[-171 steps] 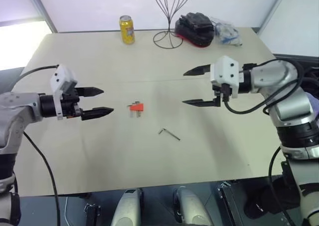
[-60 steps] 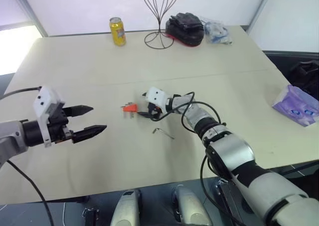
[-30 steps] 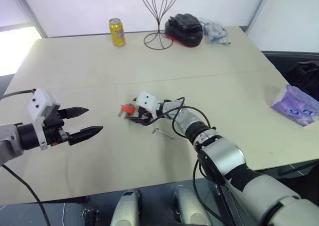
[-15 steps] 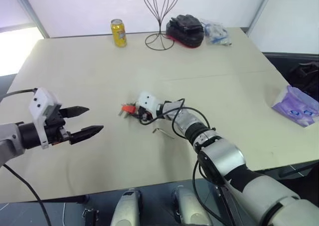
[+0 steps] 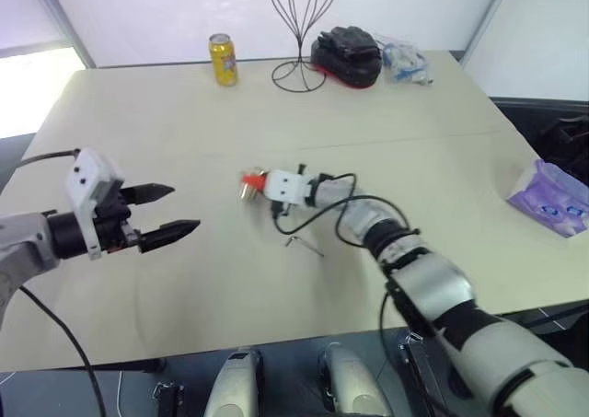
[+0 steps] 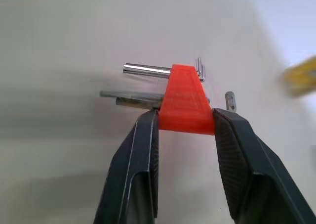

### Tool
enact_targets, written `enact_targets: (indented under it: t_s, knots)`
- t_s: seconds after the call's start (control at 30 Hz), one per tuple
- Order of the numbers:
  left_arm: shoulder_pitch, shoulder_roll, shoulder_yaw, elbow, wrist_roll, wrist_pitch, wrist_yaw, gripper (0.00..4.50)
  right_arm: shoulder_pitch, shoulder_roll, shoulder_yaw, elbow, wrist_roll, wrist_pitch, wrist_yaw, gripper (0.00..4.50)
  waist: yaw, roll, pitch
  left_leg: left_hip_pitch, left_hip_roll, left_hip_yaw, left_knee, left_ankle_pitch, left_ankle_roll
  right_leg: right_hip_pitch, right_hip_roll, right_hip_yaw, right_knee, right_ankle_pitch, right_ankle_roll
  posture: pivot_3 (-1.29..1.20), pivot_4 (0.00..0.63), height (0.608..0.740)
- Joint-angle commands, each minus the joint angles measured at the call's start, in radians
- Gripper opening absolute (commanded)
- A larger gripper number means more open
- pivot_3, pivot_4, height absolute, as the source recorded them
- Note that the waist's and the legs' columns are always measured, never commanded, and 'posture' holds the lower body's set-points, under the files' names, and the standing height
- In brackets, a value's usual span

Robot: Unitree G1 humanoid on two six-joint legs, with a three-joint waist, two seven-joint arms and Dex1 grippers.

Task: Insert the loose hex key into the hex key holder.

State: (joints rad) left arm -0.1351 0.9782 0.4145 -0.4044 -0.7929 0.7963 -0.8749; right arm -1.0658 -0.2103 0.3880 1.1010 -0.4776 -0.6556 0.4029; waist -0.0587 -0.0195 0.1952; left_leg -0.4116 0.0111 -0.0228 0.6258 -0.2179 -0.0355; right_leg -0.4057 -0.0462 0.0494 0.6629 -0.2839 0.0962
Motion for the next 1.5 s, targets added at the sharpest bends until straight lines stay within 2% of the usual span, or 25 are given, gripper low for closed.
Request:
enact_targets:
  t_s: [0.03,0.27,0.5,0.7,1.37,1.5]
  knots:
    - [-0.117,-0.022,-0.06,0.057,0.01,-0.042,-0.017,4.5,0.014,-0.102,0.047,-0.23,-0.116,-0.196,-0.124,1.01,-0.002,0.0,0.0,0.0,0.0,0.0,0.0,0.0,0.0,0.0,0.001,0.0,0.0,0.0,0.0,0.0,0.15,0.74]
    - [-0.359,-0.118,-0.184,0.197,0.022,-0.069,-0.056,4.5,0.018,-0.279,0.025,-0.525,-0.259,-0.346,-0.291,1.01,-0.009,-0.001,0.0,0.0,0.0,0.001,0.0,0.0,0.0,-0.001,0.003,0.0,0.001,0.0,0.0,0.0,0.15,0.74]
    - [-0.524,-0.244,-0.265,0.271,0.018,-0.085,-0.086,4.5,-0.006,-0.352,-0.016,-0.613,-0.266,-0.405,-0.358,1.01,-0.006,-0.001,0.0,-0.001,0.0,0.001,0.001,0.0,0.0,0.0,0.003,0.001,0.001,0.0,0.0,0.0,0.15,0.74]
    - [-0.558,-0.285,-0.286,0.287,0.025,-0.086,-0.11,4.5,-0.016,-0.361,-0.016,-0.621,-0.253,-0.413,-0.345,1.01,-0.009,-0.001,0.0,-0.001,0.0,0.001,0.001,0.0,0.001,0.0,0.003,0.001,0.001,0.0,0.0,0.0,0.15,0.74]
    - [-0.551,-0.31,-0.253,0.293,0.0,-0.08,-0.123,4.5,-0.013,-0.366,-0.02,-0.648,-0.152,-0.42,-0.227,1.01,0.0,-0.001,0.0,-0.001,0.001,0.001,0.003,0.0,0.001,0.0,0.003,0.001,0.001,0.0,0.001,0.0,0.15,0.74]
    - [-0.547,-0.32,-0.253,0.295,-0.001,-0.077,-0.12,2.65,-0.015,-0.365,-0.022,-0.648,-0.141,-0.417,-0.215,1.01,0.005,-0.001,0.0,-0.001,0.001,0.001,0.003,0.0,0.001,0.0,0.003,0.001,0.002,0.0,0.001,0.0,0.15,0.74]
